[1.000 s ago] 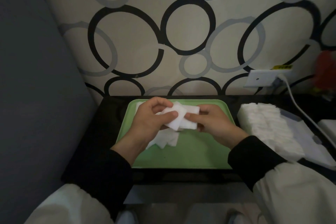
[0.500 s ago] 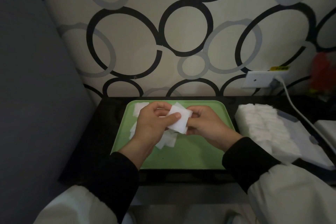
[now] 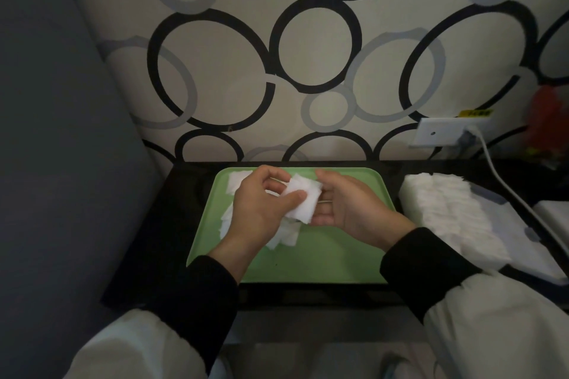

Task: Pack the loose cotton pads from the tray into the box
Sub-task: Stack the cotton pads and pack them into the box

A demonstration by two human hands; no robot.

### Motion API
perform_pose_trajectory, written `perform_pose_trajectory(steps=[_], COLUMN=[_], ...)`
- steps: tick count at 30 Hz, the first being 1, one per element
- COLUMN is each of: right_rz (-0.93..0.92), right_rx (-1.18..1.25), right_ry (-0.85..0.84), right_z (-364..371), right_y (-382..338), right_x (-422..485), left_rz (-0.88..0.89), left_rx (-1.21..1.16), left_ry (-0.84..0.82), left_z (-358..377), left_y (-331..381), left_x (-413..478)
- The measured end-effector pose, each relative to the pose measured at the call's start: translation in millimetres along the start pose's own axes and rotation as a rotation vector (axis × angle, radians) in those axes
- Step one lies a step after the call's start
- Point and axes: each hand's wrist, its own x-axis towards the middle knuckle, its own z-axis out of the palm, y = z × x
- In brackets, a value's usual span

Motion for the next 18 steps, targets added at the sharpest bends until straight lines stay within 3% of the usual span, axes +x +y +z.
perform_pose_trajectory(steps=[4, 11, 14, 18], right_rz=[-0.101, -0.142, -0.129, -0.115], right_rx=[-0.152, -0.149, -0.162, -0.199], right_ry=[-0.097, 0.074, 0.221, 0.324], right_z=[-1.6, -4.2, -10.4, -18.6], right_y=[3.1, 8.5, 6.9, 6.4], right_x=[-4.6, 2.5, 4.0, 2.3], left_rz=[-0.038, -0.098, -0.023, -0.025], left_rx=[-0.033, -0.031, 0.290, 0.749], left_ry=[-0.008, 0.005, 0.016, -0.266], left_z=[0.8, -10.3, -31.5, -45.4], left_y=[-0.6, -1.9, -14.2, -30.9], left_x=[2.7, 9.8, 20.7, 19.0])
